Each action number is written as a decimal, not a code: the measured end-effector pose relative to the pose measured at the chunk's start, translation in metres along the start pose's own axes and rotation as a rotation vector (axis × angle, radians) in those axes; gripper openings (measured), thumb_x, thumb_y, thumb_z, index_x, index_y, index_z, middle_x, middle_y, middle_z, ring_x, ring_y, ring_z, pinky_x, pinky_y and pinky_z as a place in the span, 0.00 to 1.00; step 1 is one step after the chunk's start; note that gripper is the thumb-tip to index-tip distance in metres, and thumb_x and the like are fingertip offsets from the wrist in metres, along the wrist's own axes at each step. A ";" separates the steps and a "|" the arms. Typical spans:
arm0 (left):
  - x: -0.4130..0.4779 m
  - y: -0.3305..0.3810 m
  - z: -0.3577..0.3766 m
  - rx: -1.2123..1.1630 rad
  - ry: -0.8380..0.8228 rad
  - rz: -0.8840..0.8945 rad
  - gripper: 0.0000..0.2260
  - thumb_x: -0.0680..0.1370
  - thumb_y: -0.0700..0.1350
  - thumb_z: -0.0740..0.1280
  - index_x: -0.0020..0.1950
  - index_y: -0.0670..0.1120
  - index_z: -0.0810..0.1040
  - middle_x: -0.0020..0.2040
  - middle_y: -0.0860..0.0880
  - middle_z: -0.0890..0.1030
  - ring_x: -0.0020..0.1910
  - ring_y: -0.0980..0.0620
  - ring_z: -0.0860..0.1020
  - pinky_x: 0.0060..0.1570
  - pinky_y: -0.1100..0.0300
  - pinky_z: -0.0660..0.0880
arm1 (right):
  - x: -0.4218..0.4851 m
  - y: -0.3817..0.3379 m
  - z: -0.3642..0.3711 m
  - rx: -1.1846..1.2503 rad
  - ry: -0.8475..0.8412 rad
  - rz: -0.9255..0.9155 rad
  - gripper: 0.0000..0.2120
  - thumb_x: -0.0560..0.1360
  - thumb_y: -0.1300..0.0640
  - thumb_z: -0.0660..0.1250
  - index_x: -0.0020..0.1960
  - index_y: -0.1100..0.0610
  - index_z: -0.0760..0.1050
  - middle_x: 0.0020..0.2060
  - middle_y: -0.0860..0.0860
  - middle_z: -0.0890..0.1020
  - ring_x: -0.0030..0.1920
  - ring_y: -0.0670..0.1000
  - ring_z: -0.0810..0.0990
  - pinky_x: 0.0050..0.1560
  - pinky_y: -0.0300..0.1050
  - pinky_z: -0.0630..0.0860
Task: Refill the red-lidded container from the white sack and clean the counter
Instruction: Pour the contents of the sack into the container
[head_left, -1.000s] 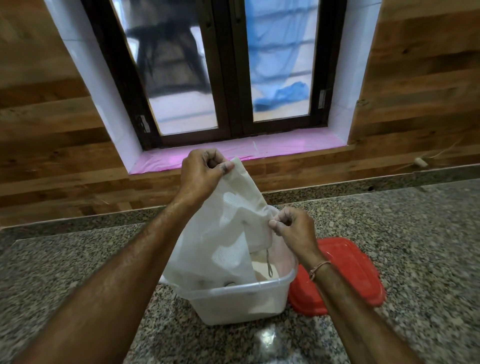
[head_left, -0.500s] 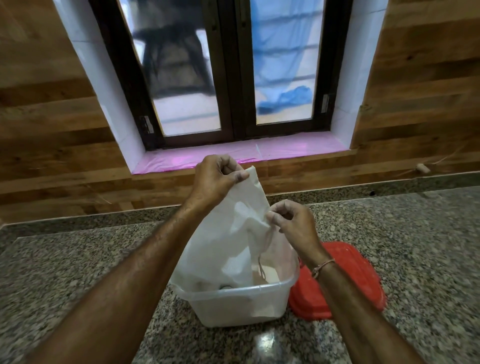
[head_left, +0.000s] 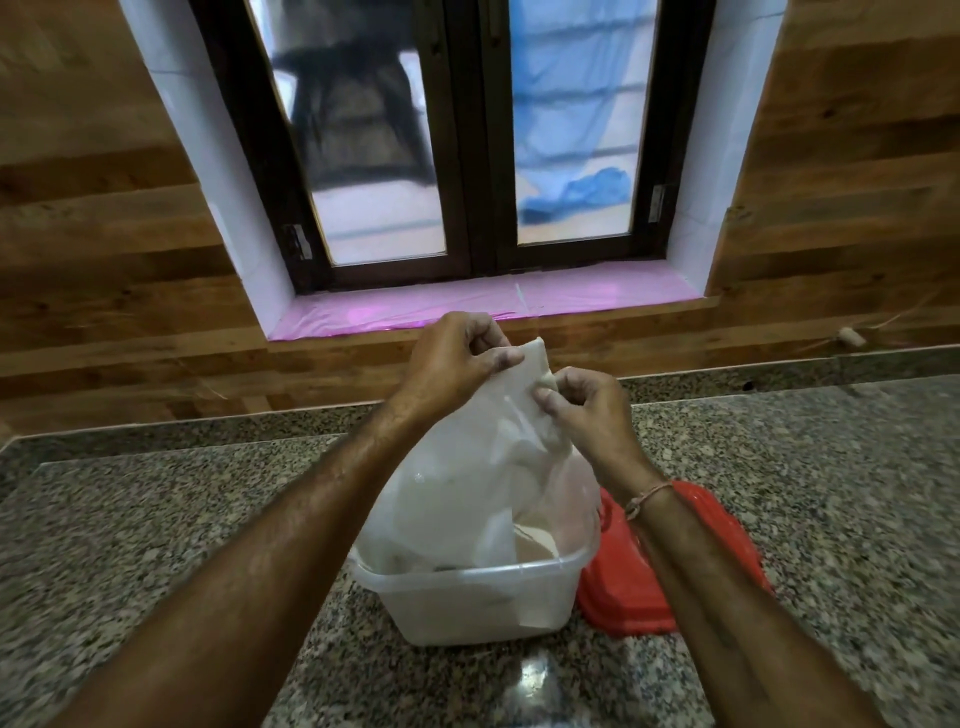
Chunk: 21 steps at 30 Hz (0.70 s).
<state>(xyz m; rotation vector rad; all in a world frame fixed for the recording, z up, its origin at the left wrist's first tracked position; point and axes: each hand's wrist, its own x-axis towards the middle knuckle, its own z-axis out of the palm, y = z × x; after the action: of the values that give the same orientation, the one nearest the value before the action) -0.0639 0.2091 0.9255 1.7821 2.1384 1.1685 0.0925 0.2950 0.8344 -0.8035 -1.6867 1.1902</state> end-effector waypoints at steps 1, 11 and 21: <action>-0.002 -0.008 -0.007 0.057 -0.015 0.000 0.12 0.75 0.60 0.73 0.44 0.52 0.83 0.40 0.55 0.84 0.40 0.55 0.82 0.39 0.52 0.82 | 0.003 0.001 -0.001 0.034 0.010 0.039 0.08 0.75 0.59 0.74 0.37 0.56 0.81 0.34 0.51 0.84 0.35 0.47 0.80 0.39 0.48 0.77; -0.054 -0.076 -0.037 0.168 -0.011 -0.148 0.11 0.74 0.55 0.74 0.38 0.50 0.81 0.35 0.54 0.83 0.36 0.52 0.81 0.37 0.47 0.79 | 0.004 0.003 -0.006 0.216 -0.097 0.255 0.06 0.79 0.62 0.71 0.45 0.63 0.82 0.35 0.52 0.85 0.32 0.46 0.78 0.31 0.35 0.74; -0.050 -0.061 -0.036 0.295 0.108 -0.091 0.09 0.75 0.52 0.76 0.42 0.48 0.82 0.38 0.53 0.84 0.40 0.54 0.80 0.39 0.58 0.74 | -0.007 0.023 -0.005 -0.173 -0.178 0.162 0.11 0.71 0.57 0.80 0.52 0.55 0.86 0.44 0.48 0.89 0.42 0.44 0.87 0.39 0.38 0.82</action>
<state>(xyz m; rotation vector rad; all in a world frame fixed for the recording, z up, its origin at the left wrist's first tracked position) -0.1165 0.1480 0.8940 1.7401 2.5403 0.9917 0.1003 0.2978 0.8111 -0.9804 -1.9195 1.2687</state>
